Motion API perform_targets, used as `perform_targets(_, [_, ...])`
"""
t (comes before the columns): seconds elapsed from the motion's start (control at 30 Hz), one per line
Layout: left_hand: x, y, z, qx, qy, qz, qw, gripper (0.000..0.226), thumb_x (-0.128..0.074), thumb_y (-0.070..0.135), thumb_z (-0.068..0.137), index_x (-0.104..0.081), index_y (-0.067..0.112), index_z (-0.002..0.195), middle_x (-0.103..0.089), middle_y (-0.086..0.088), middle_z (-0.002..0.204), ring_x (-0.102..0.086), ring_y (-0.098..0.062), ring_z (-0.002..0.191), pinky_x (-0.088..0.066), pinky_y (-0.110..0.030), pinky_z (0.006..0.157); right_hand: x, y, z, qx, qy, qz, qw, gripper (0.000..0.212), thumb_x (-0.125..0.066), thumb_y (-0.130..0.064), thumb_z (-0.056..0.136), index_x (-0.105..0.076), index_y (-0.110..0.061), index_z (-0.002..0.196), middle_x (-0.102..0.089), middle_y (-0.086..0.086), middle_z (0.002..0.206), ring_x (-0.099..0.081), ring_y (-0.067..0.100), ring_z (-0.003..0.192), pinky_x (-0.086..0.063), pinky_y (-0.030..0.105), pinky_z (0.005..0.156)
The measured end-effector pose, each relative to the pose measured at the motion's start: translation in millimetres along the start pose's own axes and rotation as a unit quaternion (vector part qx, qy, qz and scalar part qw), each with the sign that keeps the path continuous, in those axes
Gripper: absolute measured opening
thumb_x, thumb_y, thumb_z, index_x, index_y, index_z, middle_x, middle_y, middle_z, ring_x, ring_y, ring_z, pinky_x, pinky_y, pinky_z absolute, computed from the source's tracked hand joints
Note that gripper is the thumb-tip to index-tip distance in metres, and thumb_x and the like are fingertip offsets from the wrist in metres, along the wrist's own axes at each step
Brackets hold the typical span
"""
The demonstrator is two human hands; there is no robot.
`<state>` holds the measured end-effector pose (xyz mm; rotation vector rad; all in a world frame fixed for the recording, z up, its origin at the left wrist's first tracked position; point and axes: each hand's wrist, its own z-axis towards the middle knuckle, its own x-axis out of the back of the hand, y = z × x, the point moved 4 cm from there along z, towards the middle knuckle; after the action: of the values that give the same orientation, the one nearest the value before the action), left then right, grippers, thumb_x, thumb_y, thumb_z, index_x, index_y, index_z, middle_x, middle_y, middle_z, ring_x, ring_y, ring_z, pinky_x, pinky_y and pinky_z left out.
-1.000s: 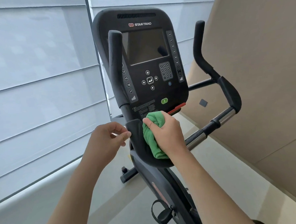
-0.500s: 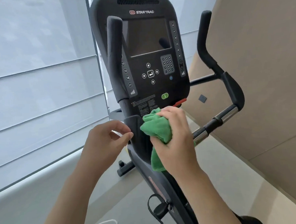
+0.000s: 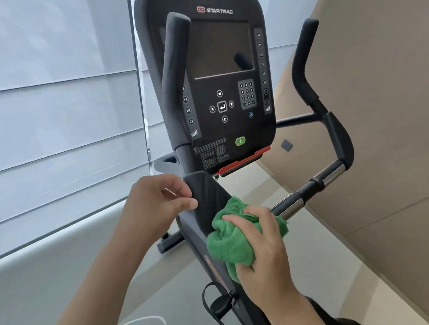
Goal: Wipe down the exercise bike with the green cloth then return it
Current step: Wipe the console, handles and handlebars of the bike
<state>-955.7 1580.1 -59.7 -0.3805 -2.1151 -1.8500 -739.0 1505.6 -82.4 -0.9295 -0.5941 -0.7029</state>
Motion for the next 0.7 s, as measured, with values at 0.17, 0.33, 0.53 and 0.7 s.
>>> perform_targets(0.17, [4.5,0.5,5.5,0.017,-0.025,-0.022,0.999,0.02,-0.093,0.014,0.072,-0.075,0.022,0.066,-0.07,-0.011,0.063,-0.038,-0.01,0.038,-0.033,-0.018,0.037,-27.2,-21.1,69.1,-0.024,0.038,0.036,0.998,0.041,-0.066,0.005,0.08,-0.07,-0.014,0.116,-0.05,0.001,0.121,-0.056,0.023,0.11,-0.052,0.041,0.096])
perform_targets(0.33, [8.8,0.9,4.9,0.016,-0.021,0.015,1.0,0.024,-0.097,0.024,0.067,-0.073,0.018,0.068,-0.068,0.007,0.057,-0.047,-0.001,0.042,-0.036,-0.018,0.045,-34.8,-24.5,109.1,-0.038,0.031,0.078,0.996,0.034,-0.064,-0.003,0.085,-0.072,-0.016,0.115,-0.051,-0.001,0.115,-0.059,0.024,0.102,-0.055,0.044,0.089])
perform_targets(0.53, [8.4,5.2,-0.5,-0.032,-0.062,0.068,0.995,0.02,-0.089,0.032,0.078,-0.073,0.022,0.073,-0.074,0.001,0.067,-0.053,-0.003,0.049,-0.037,-0.015,0.048,-5.7,-20.3,42.0,0.007,-0.059,0.002,0.998,0.049,-0.067,0.002,0.076,-0.067,-0.017,0.122,-0.049,0.001,0.125,-0.055,0.021,0.113,-0.056,0.043,0.095])
perform_targets(0.7, [4.4,-1.8,-1.6,-0.038,-0.064,0.075,0.994,0.018,-0.085,0.034,0.082,-0.072,0.024,0.074,-0.074,0.002,0.07,-0.069,-0.02,0.068,-0.042,-0.019,0.052,7.1,-3.1,-21.2,0.007,-0.056,-0.014,0.998,0.057,-0.071,0.002,0.069,-0.069,-0.02,0.122,-0.047,0.002,0.127,-0.053,0.021,0.116,-0.056,0.045,0.094])
